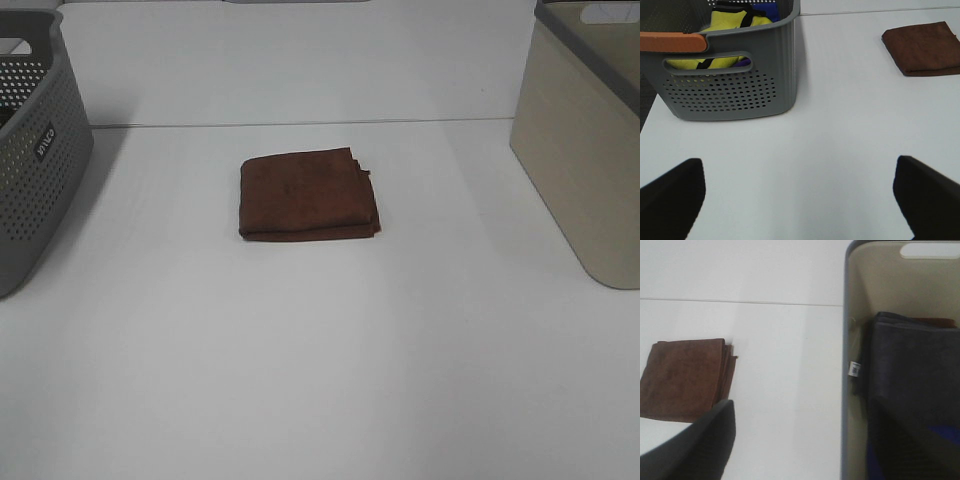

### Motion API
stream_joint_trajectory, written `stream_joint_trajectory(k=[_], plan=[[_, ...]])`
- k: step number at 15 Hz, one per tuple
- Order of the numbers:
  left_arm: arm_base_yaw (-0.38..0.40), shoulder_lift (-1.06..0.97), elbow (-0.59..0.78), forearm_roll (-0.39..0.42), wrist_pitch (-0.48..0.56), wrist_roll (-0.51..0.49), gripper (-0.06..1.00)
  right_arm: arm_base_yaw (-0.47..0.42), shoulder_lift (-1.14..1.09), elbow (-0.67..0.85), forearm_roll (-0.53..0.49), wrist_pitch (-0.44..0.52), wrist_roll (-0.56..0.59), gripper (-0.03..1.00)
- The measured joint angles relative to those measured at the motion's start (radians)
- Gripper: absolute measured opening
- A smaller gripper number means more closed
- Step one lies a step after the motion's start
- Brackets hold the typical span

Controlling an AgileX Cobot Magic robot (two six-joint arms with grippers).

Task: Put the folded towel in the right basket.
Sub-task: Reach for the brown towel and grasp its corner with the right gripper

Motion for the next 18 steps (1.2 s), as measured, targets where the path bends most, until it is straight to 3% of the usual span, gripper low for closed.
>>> stream_joint_trajectory(k=[2, 8, 14, 18], plan=[[0.000, 0.000, 0.000, 0.000, 0.000, 0.000, 0.97, 0.014, 0.136, -0.119, 0.073, 0.018, -0.059, 0.70], [0.000, 0.000, 0.000, 0.000, 0.000, 0.000, 0.97, 0.204, 0.499, -0.407, 0.108, 0.065, -0.101, 0.69], [0.000, 0.000, 0.000, 0.000, 0.000, 0.000, 0.97, 0.231, 0.860, -0.696, 0.207, 0.381, -0.096, 0.69], [0.000, 0.000, 0.000, 0.000, 0.000, 0.000, 0.97, 0.231, 1.008, -0.752, 0.256, 0.443, -0.066, 0.69]])
